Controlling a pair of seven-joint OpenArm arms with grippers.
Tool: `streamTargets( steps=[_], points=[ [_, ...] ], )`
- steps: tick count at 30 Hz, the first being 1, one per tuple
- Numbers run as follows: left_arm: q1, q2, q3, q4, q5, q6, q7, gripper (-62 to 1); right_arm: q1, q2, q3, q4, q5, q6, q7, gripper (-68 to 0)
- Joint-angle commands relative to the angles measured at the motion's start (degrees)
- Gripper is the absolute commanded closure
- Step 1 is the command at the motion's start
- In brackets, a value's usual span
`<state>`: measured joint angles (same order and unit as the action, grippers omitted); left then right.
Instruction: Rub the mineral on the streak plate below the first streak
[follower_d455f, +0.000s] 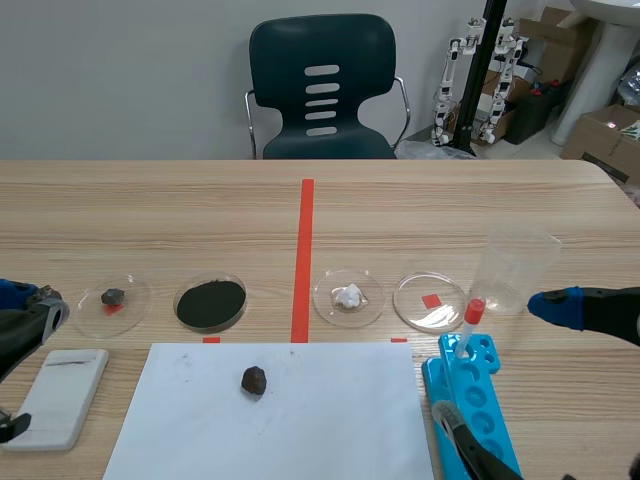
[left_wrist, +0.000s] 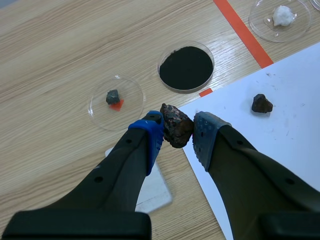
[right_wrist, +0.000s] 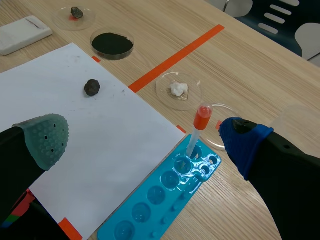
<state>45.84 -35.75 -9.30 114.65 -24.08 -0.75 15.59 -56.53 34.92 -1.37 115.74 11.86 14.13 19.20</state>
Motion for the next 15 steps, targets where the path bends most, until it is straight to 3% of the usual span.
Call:
streamTargets(
  steps=[1, 15],
  points=[
    [-0.3, -0.5, 0.2, 0.9, -0.2, -0.1, -0.7, -2.5, 0.3, 0.0, 0.3, 0.3, 0.4, -0.2, 0.7, -63.8],
    [0.2, -0.5, 0.2, 1.0, -0.2, -0.1, -0.8, -2.6, 0.3, 0.0, 0.3, 0.3, 0.4, -0.2, 0.7, -63.8]
  ],
)
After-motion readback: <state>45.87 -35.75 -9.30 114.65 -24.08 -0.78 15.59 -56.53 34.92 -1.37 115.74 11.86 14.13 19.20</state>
